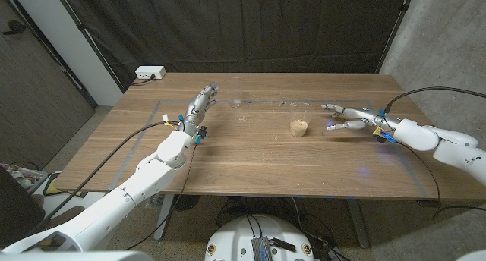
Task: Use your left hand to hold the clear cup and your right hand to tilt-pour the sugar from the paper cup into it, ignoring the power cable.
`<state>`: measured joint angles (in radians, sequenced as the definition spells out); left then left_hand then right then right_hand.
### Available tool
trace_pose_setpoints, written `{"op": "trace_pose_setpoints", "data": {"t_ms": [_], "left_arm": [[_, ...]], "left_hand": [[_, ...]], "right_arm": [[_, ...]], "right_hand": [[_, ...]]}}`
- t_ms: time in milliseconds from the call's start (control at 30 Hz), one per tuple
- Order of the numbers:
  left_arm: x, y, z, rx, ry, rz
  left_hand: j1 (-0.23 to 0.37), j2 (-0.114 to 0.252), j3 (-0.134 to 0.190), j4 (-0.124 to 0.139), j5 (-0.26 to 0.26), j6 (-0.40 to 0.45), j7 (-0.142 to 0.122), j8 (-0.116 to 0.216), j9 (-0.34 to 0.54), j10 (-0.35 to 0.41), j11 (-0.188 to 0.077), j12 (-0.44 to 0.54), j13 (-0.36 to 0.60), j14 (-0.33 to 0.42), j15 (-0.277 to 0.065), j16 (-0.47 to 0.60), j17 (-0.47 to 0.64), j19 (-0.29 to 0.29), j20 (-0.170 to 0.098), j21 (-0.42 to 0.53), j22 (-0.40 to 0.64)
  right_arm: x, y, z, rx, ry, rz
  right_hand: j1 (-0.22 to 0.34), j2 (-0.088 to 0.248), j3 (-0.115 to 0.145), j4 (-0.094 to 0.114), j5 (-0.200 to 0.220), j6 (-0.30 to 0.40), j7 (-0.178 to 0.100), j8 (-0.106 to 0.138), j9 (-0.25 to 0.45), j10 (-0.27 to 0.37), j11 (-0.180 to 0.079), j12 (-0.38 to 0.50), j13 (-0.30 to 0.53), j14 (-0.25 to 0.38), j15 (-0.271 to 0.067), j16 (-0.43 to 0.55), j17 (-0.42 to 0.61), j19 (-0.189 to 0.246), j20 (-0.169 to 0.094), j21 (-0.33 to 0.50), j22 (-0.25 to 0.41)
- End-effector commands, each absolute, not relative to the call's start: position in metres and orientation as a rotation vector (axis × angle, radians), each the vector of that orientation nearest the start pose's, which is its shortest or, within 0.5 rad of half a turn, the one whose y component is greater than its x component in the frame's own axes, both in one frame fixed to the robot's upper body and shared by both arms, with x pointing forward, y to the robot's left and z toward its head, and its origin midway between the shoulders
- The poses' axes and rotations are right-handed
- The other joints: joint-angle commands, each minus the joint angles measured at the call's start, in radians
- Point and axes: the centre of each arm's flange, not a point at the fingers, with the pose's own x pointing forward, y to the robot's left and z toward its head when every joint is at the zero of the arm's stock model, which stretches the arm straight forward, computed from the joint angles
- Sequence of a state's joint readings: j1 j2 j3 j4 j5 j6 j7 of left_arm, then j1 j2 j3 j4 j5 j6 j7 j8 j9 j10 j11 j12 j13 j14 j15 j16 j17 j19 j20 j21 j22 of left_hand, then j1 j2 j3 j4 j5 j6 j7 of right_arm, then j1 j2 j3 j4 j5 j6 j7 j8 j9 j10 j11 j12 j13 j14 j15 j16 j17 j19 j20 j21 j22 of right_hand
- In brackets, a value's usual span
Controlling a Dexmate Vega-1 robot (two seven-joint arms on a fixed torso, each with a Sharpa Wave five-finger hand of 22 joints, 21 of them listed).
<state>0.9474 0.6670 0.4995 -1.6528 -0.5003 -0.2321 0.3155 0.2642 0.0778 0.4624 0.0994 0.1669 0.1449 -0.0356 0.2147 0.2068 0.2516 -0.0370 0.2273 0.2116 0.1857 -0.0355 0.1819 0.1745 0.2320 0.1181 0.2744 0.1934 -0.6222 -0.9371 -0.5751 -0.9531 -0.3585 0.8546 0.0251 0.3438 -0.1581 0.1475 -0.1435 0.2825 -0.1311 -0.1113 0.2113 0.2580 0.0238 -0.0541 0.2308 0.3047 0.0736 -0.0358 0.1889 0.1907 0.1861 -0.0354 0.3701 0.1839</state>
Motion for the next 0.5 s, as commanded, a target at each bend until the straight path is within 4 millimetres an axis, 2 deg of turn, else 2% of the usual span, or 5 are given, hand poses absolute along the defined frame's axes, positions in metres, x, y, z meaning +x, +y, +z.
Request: {"op": "trace_pose_setpoints", "data": {"t_ms": [33,133,233,333,500], "left_arm": [[0.585,0.235,-0.024,0.142,-0.662,-0.121],[0.583,0.237,-0.025,0.139,-0.664,-0.119],[0.581,0.239,-0.027,0.138,-0.667,-0.116],[0.579,0.242,-0.028,0.135,-0.668,-0.11],[0.577,0.245,-0.029,0.137,-0.667,-0.108]], "left_hand": [[0.005,0.0,0.001,-0.005,0.006,0.009,0.004,0.005,0.004,0.008,0.0,0.001,0.003,0.009,-0.035,0.005,0.002,0.009,0.002,-0.004,0.001],[0.005,0.0,0.001,-0.005,0.006,0.01,0.005,0.005,0.004,0.007,0.0,0.001,0.003,0.009,-0.035,0.005,0.002,0.009,0.001,-0.004,0.001],[0.004,0.0,0.001,-0.005,0.006,0.01,0.004,0.005,0.004,0.008,-0.003,0.001,0.003,0.009,-0.035,0.005,0.002,0.009,0.001,-0.004,0.001],[0.004,0.0,0.001,-0.005,0.006,0.01,0.005,0.005,0.004,0.01,-0.002,0.001,0.003,0.009,-0.035,0.005,0.002,0.009,0.001,-0.004,0.001],[0.004,0.0,0.001,-0.005,0.006,0.01,0.005,0.005,0.004,0.011,-0.003,0.001,0.003,0.01,-0.035,0.005,0.002,0.011,0.001,-0.004,0.001]], "right_arm": [[0.611,-0.405,-0.03,-1.437,-0.661,0.413],[0.611,-0.402,-0.03,-1.428,-0.673,0.417],[0.611,-0.397,-0.03,-1.421,-0.69,0.418],[0.611,-0.393,-0.03,-1.404,-0.706,0.418],[0.614,-0.386,-0.031,-1.384,-0.726,0.413]], "right_hand": [[0.016,0.012,0.0,0.0,0.008,0.0,0.026,0.011,0.001,0.007,0.01,0.01,0.005,0.012,-0.098,0.006,0.002,0.01,-0.066,-0.003,0.003],[0.02,0.016,0.0,0.001,0.01,0.005,0.035,0.013,0.001,0.011,0.023,0.013,0.006,0.021,-0.097,0.01,0.001,0.018,-0.07,-0.002,0.003],[0.025,0.02,0.001,0.0,0.012,0.014,0.039,0.018,0.0,0.017,0.022,0.016,0.006,0.029,-0.097,0.012,0.001,0.026,-0.077,-0.001,0.003],[0.032,0.025,0.001,0.001,0.014,0.036,0.055,0.027,-0.001,0.033,0.033,0.025,0.007,0.052,-0.09,0.019,0.001,0.043,-0.091,0.0,0.003],[0.038,0.029,0.0,0.003,0.015,0.053,0.079,0.034,-0.003,0.058,0.055,0.036,0.008,0.077,-0.081,0.025,0.0,0.056,-0.095,-0.002,0.003]]}}
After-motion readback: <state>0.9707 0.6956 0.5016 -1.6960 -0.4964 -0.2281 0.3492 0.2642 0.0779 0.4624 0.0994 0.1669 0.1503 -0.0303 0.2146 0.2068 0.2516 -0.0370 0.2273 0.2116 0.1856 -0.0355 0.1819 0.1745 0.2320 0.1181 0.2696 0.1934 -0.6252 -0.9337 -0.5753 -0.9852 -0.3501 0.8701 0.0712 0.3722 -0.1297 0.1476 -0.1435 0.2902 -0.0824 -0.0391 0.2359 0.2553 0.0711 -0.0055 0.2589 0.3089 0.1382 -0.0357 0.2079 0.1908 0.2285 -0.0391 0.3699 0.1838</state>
